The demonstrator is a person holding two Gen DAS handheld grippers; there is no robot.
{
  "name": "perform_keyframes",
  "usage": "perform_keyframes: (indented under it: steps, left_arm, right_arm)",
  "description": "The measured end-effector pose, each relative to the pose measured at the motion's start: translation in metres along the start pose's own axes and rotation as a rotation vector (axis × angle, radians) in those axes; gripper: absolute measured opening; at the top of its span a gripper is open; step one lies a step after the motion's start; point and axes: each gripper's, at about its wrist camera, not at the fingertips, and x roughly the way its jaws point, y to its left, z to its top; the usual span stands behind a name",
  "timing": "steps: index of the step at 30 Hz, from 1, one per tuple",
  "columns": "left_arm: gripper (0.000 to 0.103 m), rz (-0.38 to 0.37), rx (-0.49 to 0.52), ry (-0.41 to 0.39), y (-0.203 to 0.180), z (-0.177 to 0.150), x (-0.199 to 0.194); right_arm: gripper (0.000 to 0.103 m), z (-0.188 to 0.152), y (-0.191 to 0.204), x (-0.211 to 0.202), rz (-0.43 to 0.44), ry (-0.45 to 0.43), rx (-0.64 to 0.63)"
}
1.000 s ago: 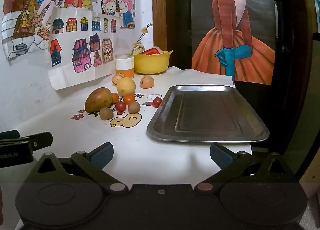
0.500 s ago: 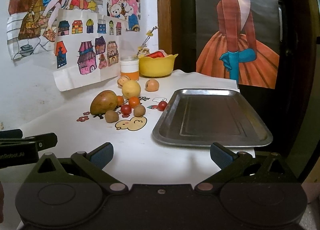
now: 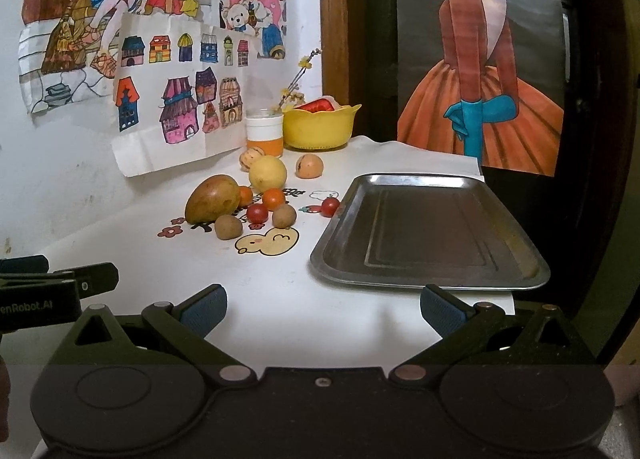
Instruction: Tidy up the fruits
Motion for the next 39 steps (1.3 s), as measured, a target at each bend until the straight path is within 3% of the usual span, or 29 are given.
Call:
perform_keyframes:
  steps: [39]
  left_arm:
    - [0.103, -0.009, -0.027, 0.040, 0.009, 0.001, 0.010]
  right_arm:
    - [0.103, 0.000, 0.006, 0.004, 0.008, 0.017, -0.022]
